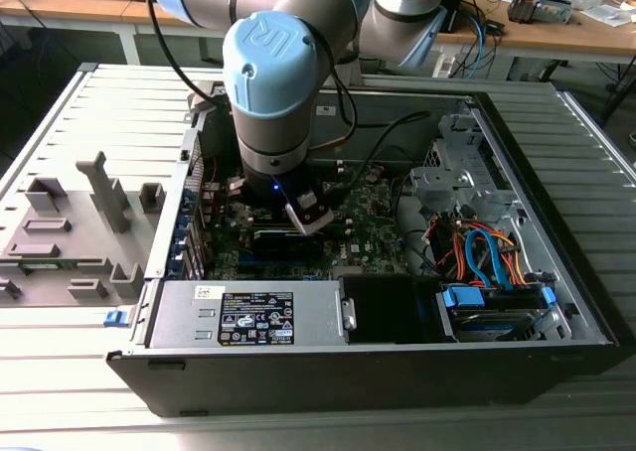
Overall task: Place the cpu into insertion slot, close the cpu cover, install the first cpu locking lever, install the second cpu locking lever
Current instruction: 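Install the second cpu locking lever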
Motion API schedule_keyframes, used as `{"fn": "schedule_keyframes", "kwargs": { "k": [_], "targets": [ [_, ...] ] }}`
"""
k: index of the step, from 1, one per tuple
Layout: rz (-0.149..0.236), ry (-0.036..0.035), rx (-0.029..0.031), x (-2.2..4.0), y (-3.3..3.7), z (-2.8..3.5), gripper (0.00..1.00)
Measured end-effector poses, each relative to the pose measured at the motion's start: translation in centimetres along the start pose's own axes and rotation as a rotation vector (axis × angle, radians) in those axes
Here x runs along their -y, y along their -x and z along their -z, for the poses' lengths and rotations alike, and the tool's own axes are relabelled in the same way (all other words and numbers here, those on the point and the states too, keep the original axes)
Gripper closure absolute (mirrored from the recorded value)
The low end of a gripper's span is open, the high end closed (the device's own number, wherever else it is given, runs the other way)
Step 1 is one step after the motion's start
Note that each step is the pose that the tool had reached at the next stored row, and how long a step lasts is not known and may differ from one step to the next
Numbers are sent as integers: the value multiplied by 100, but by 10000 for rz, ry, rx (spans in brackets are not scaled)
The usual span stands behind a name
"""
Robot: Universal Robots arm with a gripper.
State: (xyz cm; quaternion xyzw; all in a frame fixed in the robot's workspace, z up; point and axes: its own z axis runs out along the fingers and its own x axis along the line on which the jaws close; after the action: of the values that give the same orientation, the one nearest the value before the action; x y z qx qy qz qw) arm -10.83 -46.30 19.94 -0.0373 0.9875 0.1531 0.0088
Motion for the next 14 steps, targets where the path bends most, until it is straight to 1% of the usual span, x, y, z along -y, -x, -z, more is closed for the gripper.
{"fn": "schedule_keyframes", "kwargs": {
  "k": [4,8,10,14],
  "targets": [
    [67,3,-21,-28,3,-28,89],
    [107,-4,-40,-22,1,-66,89],
    [123,3,-40,-15,0,-69,89],
    [139,-3,-28,-2,-4,-57,89]
  ]
}}
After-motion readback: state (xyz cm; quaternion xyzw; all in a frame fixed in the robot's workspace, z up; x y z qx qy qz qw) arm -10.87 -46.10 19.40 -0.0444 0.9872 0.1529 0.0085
